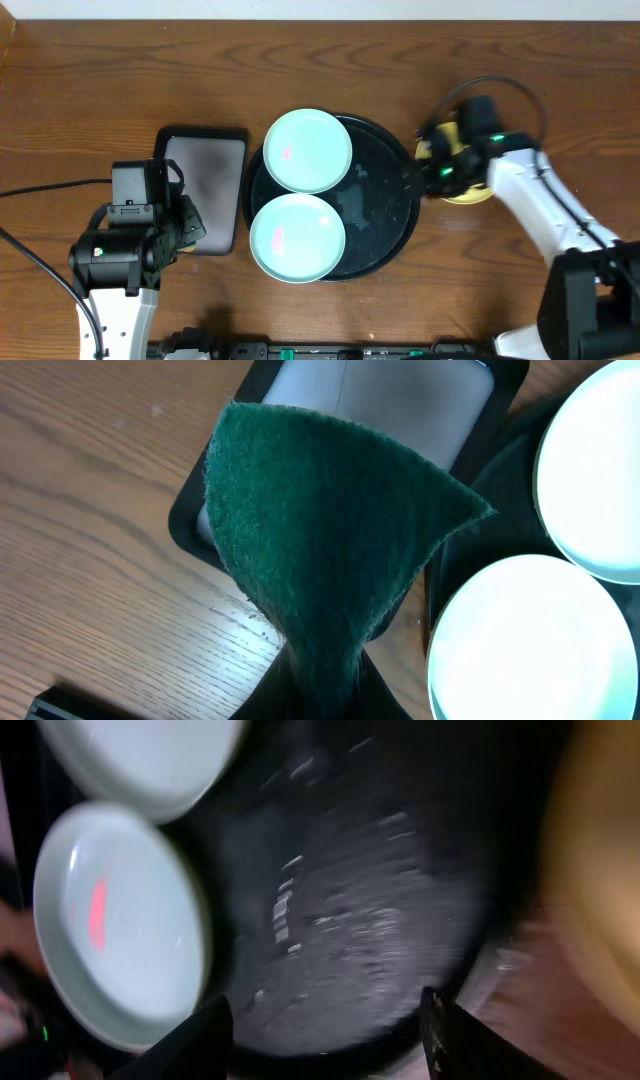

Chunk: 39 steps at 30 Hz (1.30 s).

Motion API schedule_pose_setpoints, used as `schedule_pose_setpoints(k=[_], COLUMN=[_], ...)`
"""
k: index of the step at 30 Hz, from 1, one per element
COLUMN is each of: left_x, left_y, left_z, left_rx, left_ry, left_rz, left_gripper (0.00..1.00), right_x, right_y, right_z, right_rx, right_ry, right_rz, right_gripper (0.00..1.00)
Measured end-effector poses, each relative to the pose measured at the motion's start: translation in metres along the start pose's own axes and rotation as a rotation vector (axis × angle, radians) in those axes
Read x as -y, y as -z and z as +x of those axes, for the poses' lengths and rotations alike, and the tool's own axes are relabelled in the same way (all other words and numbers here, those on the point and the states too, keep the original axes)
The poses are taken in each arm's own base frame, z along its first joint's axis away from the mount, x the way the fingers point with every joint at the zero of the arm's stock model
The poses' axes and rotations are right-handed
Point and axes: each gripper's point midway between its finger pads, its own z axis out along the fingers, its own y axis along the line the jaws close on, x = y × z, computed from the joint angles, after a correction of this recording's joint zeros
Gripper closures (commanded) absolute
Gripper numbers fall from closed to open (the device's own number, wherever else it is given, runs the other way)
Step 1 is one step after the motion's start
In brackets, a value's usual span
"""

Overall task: Clean dirty plates on tray and stack at the side
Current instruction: 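Release the yellow plate and grip the lower green plate's right rim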

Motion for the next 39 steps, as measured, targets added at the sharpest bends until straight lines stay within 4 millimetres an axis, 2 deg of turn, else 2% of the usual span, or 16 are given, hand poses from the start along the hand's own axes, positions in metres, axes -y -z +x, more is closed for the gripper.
schedule_pose_setpoints(k=[3, 6, 12, 15, 20, 26, 30, 34, 39], left_x=[0.0, 0.0, 0.0, 0.001, 0.001, 0.002, 0.002, 0.002, 0.002], left_y=[0.0, 0.0, 0.0, 0.0, 0.0, 0.0, 0.0, 0.0, 0.0], left_z=[0.0, 0.0, 0.0, 0.0, 0.0, 0.001, 0.001, 0.001, 0.001], left_rx=[0.0, -0.001, -0.001, -0.002, -0.002, -0.005, -0.006, -0.006, -0.007], left_ry=[0.0, 0.0, 0.0, 0.0, 0.0, 0.0, 0.0, 0.0, 0.0], left_rz=[0.0, 0.001, 0.001, 0.003, 0.004, 0.011, 0.011, 0.011, 0.014], left_gripper=[0.92, 0.92, 0.92, 0.92, 0.92, 0.92, 0.92, 0.92, 0.92], right_x=[-0.022, -0.035, -0.06, -0.067, -0.072, -0.082, -0.078, -0.07, -0.07], right_y=[-0.022, -0.04, -0.061, -0.067, -0.077, -0.093, -0.099, -0.1, -0.099], right_z=[0.016, 0.026, 0.034, 0.04, 0.047, 0.055, 0.058, 0.06, 0.057], right_rx=[-0.043, -0.054, -0.035, -0.028, 0.005, 0.066, 0.099, 0.105, 0.124], right_ry=[0.072, 0.109, 0.161, 0.16, 0.155, 0.162, 0.142, 0.118, 0.113], right_rz=[-0.003, 0.029, 0.084, 0.134, 0.215, 0.234, 0.253, 0.278, 0.285], right_gripper=[0.44, 0.46, 0.58, 0.6, 0.6, 0.66, 0.71, 0.82, 0.82])
